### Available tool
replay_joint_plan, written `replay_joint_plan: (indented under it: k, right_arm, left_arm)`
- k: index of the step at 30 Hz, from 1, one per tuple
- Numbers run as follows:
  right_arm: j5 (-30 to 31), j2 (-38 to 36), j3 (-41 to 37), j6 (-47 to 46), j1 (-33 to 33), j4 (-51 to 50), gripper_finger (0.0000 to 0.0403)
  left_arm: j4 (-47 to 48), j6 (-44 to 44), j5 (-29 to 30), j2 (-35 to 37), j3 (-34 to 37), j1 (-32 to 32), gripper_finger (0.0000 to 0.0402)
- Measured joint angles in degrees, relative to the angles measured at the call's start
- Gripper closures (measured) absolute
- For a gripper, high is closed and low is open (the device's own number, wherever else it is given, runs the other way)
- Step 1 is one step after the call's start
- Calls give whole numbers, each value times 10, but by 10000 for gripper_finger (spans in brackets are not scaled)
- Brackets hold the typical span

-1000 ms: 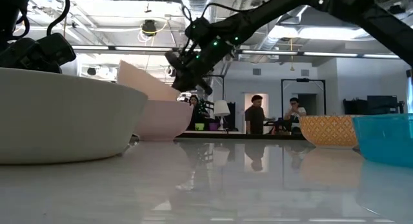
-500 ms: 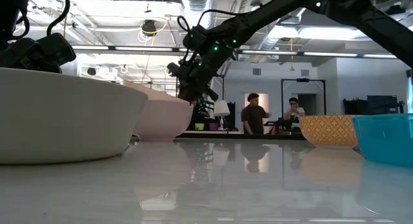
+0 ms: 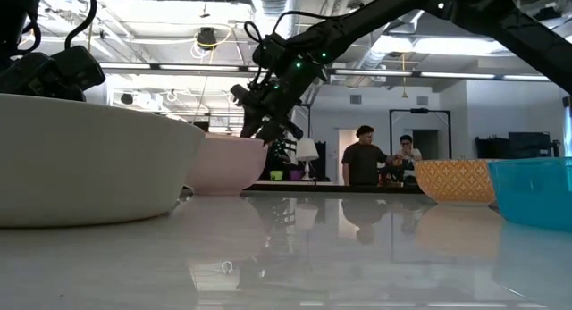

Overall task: Nest bowls inside each other
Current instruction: Stack the light orange bowl on top of the white bowl

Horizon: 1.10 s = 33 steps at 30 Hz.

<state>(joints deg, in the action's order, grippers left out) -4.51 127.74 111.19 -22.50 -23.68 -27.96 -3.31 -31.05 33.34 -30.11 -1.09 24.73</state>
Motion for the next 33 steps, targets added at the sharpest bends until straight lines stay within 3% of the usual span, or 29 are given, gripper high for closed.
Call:
replay_joint_plan:
  k: [7, 13, 15, 20, 23, 33]
  right_arm:
    - [0, 0, 64, 3, -1, -56, 152]
    - [17, -1, 117, 12, 3, -68, 143]
    - [67, -1, 118, 26, 11, -53, 143]
    - [301, 9, 91, 57, 57, -19, 143]
    - [396, 19, 65, 62, 81, 16, 143]
    - [448, 54, 56, 39, 77, -3, 143]
  left_arm:
    - [0, 0, 0, 0, 0, 0, 276]
    - [0, 0, 0, 0, 0, 0, 276]
    - [0, 0, 0, 0, 0, 0, 276]
    - [0, 0, 0, 0, 0, 0, 276]
    - [0, 0, 0, 0, 0, 0, 276]
    - [1, 0, 0, 0, 0, 0, 276]
